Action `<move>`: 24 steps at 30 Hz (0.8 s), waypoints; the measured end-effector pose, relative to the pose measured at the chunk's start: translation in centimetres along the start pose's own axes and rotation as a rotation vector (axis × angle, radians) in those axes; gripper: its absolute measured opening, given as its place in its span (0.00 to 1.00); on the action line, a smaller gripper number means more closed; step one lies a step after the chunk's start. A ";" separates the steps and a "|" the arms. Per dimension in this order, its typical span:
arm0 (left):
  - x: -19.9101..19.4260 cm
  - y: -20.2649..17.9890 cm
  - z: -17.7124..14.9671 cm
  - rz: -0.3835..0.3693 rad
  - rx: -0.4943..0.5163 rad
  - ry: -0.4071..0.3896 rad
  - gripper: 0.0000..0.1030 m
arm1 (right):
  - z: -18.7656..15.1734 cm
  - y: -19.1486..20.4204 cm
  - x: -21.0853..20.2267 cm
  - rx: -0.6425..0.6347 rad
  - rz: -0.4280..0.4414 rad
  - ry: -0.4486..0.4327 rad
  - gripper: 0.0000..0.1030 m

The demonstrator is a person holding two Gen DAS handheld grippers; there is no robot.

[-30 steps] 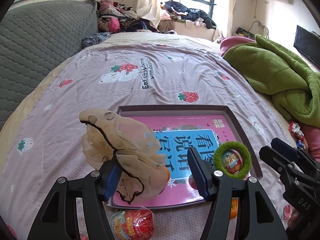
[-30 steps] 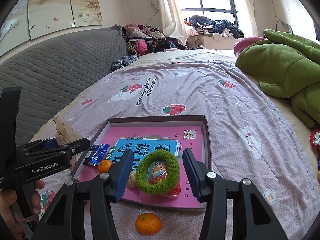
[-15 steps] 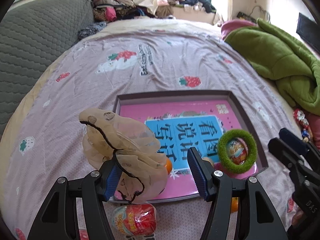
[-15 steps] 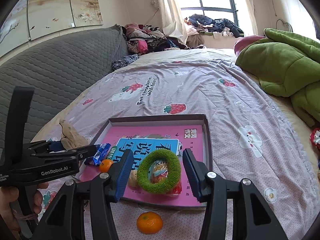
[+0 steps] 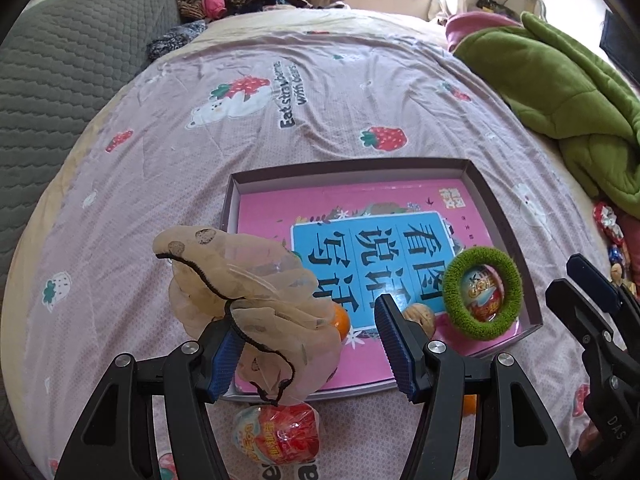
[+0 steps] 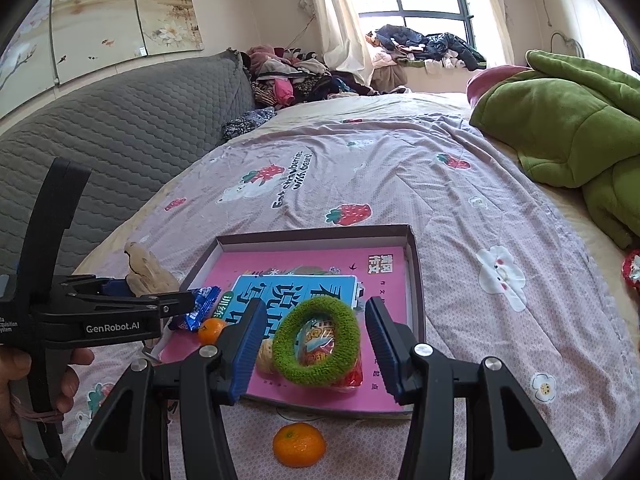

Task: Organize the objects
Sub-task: 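Withdraw both open tools from the tray toward the red candy and mandarin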

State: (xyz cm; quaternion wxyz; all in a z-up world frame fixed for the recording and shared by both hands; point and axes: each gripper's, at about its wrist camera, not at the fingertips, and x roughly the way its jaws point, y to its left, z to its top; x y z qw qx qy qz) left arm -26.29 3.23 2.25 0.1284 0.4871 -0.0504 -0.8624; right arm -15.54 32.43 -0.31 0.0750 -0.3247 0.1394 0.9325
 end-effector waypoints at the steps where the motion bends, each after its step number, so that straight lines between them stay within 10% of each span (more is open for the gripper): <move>1: 0.1 0.1 0.0 0.000 -0.002 0.010 0.63 | 0.0 -0.1 0.0 -0.001 -0.003 0.001 0.50; 24: 0.8 0.7 1.0 -0.057 -0.011 0.157 0.63 | 2.4 0.9 0.8 0.006 -0.074 0.148 0.50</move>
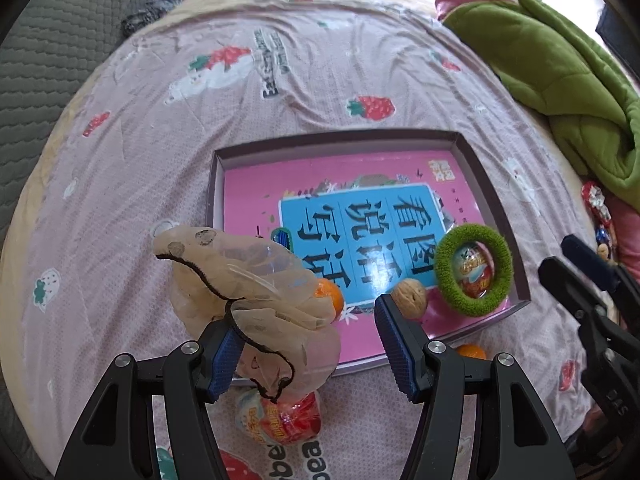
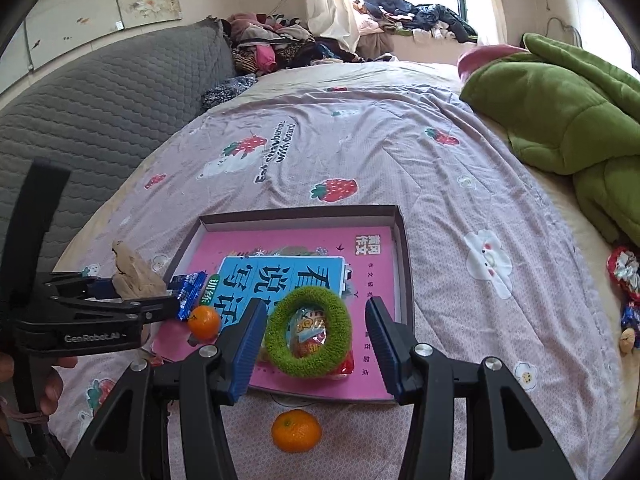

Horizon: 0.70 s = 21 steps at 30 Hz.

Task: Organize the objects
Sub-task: 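Withdraw both open tools from the tray toward the red candy and mandarin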

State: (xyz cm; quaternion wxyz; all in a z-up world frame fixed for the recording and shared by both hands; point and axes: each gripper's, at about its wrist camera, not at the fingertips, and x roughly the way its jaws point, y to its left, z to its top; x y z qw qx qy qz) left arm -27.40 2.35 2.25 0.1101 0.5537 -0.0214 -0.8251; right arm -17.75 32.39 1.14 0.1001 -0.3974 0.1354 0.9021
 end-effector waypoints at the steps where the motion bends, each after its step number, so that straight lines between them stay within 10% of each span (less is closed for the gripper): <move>1: 0.2 0.1 0.1 0.003 -0.006 0.007 0.63 | 0.1 0.2 -0.1 -0.003 -0.004 -0.001 0.50; 21: 3.2 0.6 -1.4 -0.022 -0.043 0.108 0.63 | 0.2 1.0 -1.8 -0.017 0.018 -0.042 0.50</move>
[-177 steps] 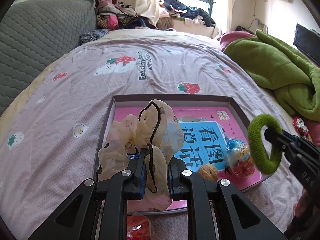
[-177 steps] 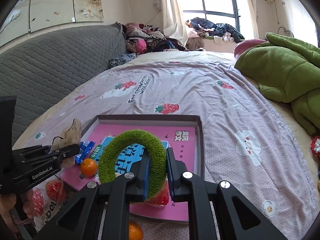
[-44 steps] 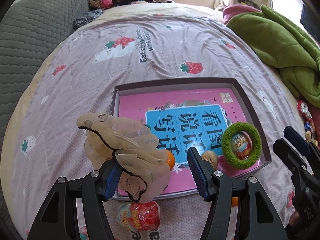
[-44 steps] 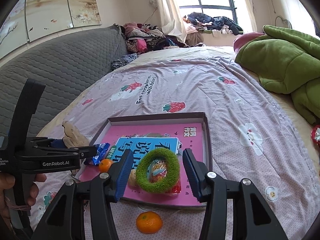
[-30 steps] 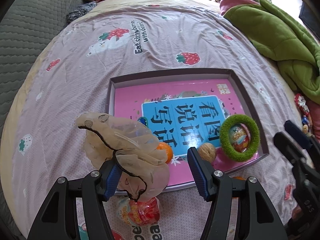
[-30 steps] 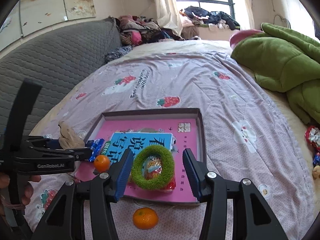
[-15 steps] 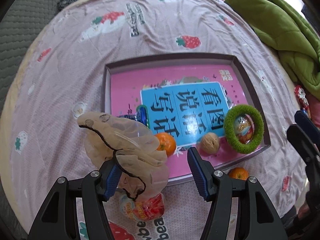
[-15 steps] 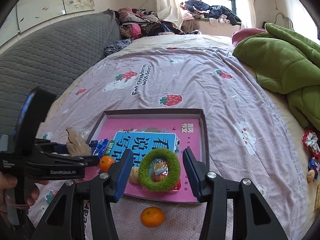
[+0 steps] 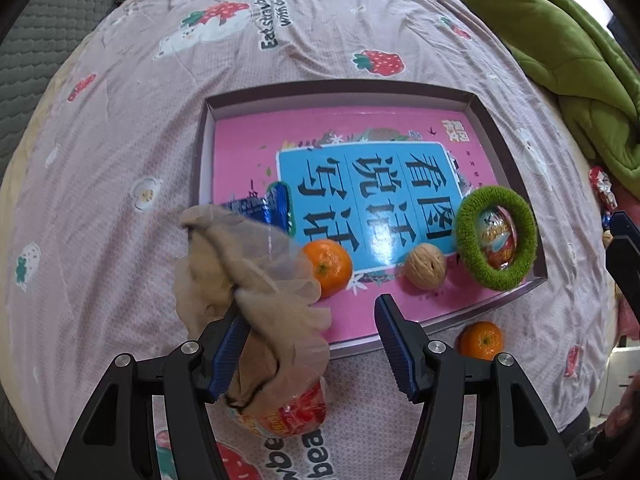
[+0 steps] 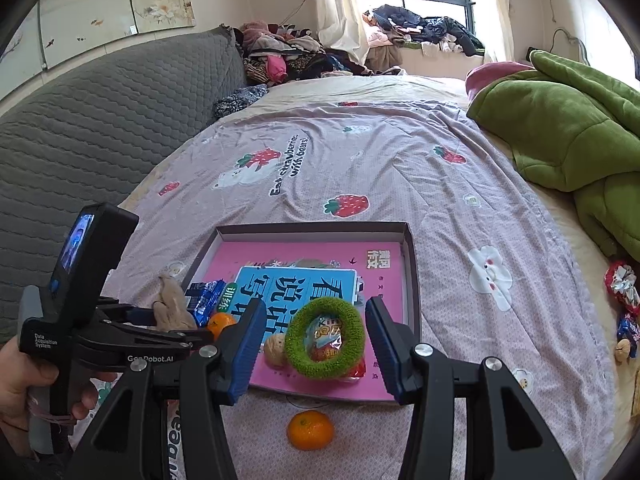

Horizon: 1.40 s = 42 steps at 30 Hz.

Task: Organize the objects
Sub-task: 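Withdraw both open tools from the tray toward the red candy and mandarin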

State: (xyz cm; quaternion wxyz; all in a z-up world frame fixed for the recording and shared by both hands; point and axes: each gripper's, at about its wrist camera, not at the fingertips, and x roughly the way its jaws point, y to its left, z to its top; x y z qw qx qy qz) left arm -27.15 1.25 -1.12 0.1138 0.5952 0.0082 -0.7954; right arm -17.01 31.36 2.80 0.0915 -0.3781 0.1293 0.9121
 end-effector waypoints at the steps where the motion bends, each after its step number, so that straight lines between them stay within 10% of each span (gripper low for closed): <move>1: 0.1 -0.1 -0.2 -0.002 0.000 0.003 0.63 | -0.1 -0.1 0.0 0.000 -0.001 0.001 0.50; 42: -6.9 -1.8 -4.6 -0.006 0.032 -0.145 0.63 | -2.3 1.2 -6.4 -0.020 -0.020 -0.065 0.50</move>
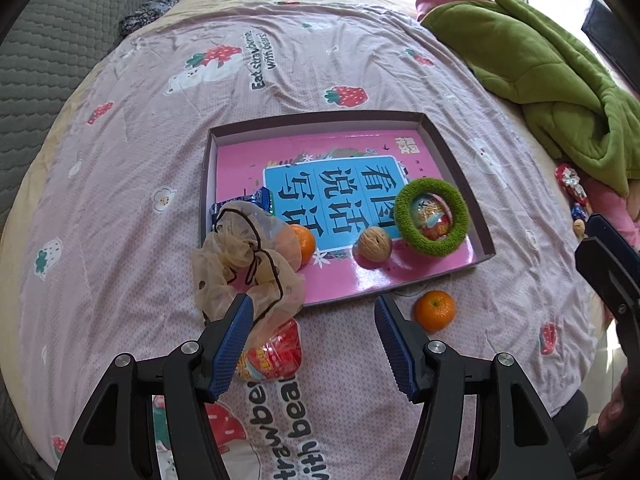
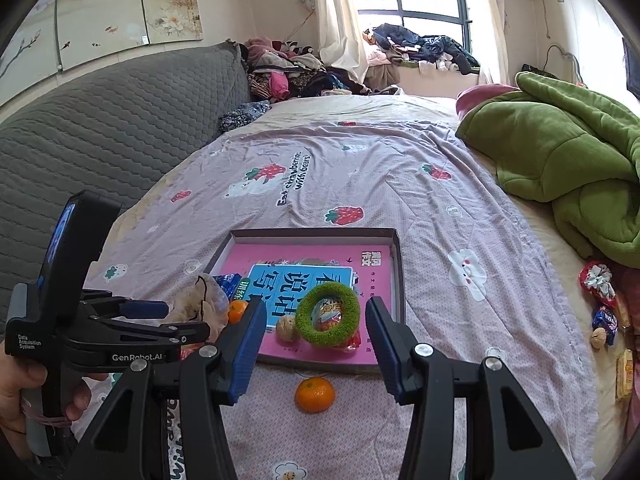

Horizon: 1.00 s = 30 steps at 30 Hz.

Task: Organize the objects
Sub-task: 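Withdraw both open tools from the tray toward the red candy and mandarin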

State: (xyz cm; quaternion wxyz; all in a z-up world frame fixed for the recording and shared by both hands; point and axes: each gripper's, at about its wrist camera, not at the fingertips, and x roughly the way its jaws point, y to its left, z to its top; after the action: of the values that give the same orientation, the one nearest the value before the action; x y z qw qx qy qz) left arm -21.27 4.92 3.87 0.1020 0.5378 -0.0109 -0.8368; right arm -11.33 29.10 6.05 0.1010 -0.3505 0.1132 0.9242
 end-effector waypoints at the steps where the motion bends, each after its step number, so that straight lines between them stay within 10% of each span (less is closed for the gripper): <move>1: -0.2 0.0 -0.2 0.001 0.002 -0.005 0.63 | 0.0 0.1 -0.1 -0.001 0.000 -0.001 0.50; 30: -4.1 0.4 -6.1 -0.034 0.007 -0.061 0.63 | -4.4 2.3 -3.3 -0.031 -0.003 0.065 0.50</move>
State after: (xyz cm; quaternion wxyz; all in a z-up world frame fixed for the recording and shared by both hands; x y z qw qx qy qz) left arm -14.04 5.83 5.08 0.0853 0.5123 -0.0078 -0.8545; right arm -6.73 25.34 5.36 0.0934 -0.3823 0.1015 0.9137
